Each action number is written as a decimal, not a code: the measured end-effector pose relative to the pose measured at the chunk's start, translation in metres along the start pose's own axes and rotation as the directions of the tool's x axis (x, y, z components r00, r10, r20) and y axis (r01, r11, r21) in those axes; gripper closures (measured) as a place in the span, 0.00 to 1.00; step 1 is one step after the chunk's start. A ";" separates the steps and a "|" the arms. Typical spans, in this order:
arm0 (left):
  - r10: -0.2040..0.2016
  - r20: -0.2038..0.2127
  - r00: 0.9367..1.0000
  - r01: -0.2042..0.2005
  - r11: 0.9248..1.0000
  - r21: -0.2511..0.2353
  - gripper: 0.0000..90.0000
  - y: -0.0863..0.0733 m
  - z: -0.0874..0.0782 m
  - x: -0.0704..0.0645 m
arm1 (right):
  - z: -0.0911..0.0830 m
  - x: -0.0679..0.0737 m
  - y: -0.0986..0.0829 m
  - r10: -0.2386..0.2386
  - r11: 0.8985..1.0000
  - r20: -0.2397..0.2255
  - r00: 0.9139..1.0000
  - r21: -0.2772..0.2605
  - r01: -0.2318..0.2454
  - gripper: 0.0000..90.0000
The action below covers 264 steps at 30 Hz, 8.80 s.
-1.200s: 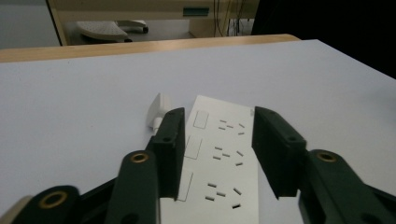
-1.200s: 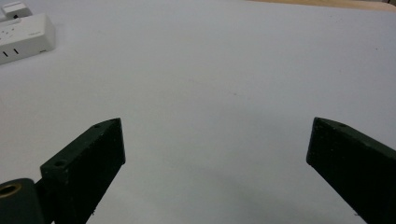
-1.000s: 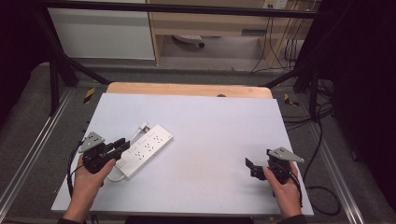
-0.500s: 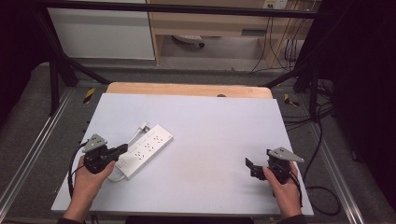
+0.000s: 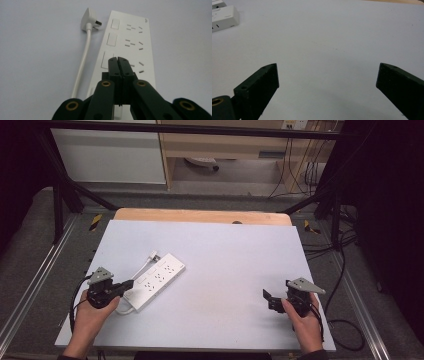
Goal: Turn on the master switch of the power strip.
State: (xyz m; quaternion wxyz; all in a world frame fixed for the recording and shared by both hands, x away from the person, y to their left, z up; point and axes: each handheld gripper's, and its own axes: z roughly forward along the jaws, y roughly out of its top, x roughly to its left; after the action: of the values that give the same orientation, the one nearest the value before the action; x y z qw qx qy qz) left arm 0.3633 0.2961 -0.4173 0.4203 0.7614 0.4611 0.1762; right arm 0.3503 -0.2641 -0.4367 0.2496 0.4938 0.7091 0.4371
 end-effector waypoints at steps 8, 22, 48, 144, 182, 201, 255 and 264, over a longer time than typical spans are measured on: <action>0.010 -0.010 1.000 -0.010 0.999 0.035 1.00 -0.004 0.000 0.002 | 0.000 0.000 0.000 -0.002 1.000 0.000 1.000 -0.001 0.002 0.05; 0.038 -0.041 0.998 -0.035 0.996 0.083 1.00 -0.008 -0.001 0.002 | 0.000 0.000 0.000 -0.003 1.000 0.001 1.000 0.000 0.003 0.05; 0.055 -0.057 0.997 -0.048 0.992 0.121 1.00 -0.009 0.000 -0.001 | 0.000 0.000 0.001 -0.010 1.000 0.002 1.000 0.000 0.010 0.05; 0.031 -0.040 0.999 -0.024 0.985 0.169 1.00 -0.006 0.003 0.003 | 0.003 0.002 0.000 -0.025 0.999 -0.003 1.000 0.021 0.025 0.05; 0.032 -0.049 0.998 -0.025 0.988 0.150 1.00 -0.008 0.002 0.001 | 0.003 0.002 0.000 -0.024 0.999 -0.003 1.000 0.021 0.024 0.05; 0.030 -0.059 0.998 -0.022 0.992 0.128 1.00 -0.010 0.001 0.002 | 0.002 0.002 0.000 -0.025 1.000 -0.003 1.000 0.016 0.025 0.05; 0.043 -0.051 0.998 -0.042 0.999 0.031 1.00 -0.010 0.000 0.001 | 0.001 0.002 0.001 -0.018 1.000 0.004 1.000 0.011 0.018 0.04; 0.032 -0.047 0.998 -0.033 0.999 -0.022 1.00 -0.010 -0.001 0.002 | 0.001 0.001 0.001 -0.018 1.000 0.006 1.000 0.009 0.018 0.04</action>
State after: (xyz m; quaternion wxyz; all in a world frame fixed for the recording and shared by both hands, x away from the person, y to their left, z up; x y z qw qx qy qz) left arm 0.3583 0.3003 -0.4248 0.4153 0.7595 0.4563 0.2059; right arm 0.3511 -0.2621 -0.4367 0.2536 0.4898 0.7149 0.4299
